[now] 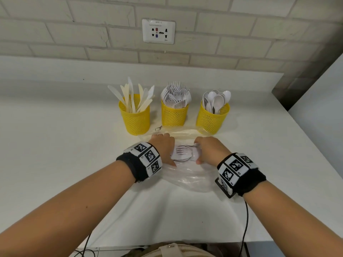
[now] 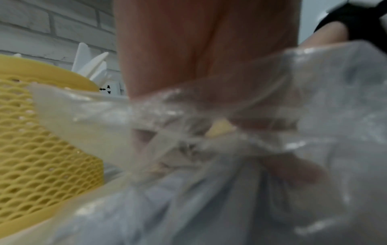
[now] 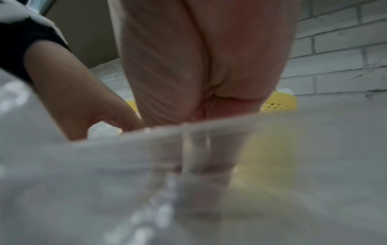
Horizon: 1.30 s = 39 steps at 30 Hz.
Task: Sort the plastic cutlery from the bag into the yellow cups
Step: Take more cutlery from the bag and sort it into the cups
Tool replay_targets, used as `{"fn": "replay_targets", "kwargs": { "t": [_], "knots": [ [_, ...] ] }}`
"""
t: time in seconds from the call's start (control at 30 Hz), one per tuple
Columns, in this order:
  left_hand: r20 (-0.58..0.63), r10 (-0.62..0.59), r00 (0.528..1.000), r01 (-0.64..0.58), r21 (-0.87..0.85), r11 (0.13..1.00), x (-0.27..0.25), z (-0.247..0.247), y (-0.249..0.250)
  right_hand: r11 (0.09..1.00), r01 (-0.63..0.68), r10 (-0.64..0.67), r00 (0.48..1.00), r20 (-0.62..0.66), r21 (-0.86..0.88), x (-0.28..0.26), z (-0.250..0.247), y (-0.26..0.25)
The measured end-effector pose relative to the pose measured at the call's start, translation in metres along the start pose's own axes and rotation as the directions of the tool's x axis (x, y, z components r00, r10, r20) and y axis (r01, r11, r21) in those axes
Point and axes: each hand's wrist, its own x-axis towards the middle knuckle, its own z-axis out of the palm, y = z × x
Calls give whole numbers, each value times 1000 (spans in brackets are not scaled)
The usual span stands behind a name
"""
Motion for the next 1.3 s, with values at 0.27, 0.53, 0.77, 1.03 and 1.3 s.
{"fn": "replay_targets", "kwargs": {
  "t": [0.27, 0.53, 0.77, 1.03, 1.3],
  "knots": [
    [80, -15, 997, 25, -122, 992, 2, 1, -7, 992, -9, 15, 999, -44, 127, 5, 6, 3],
    [95, -2, 996, 25, -246, 969, 1, 1, -11, 998, -18, 20, 999, 46, -57, 4, 2, 11],
    [24, 2, 1000, 6, -325, 946, -3, 3, -19, 999, -12, 16, 996, 85, -48, 2, -4, 13],
    [-328, -20, 945, -203, -632, 748, -24, -9, -32, 991, 1, 13, 994, 112, -131, 3, -5, 14],
    [-484, -320, 815, -432, -874, 223, -41, -40, -29, 968, 12, 29, 987, 159, -251, 2, -7, 3]
  ]
}}
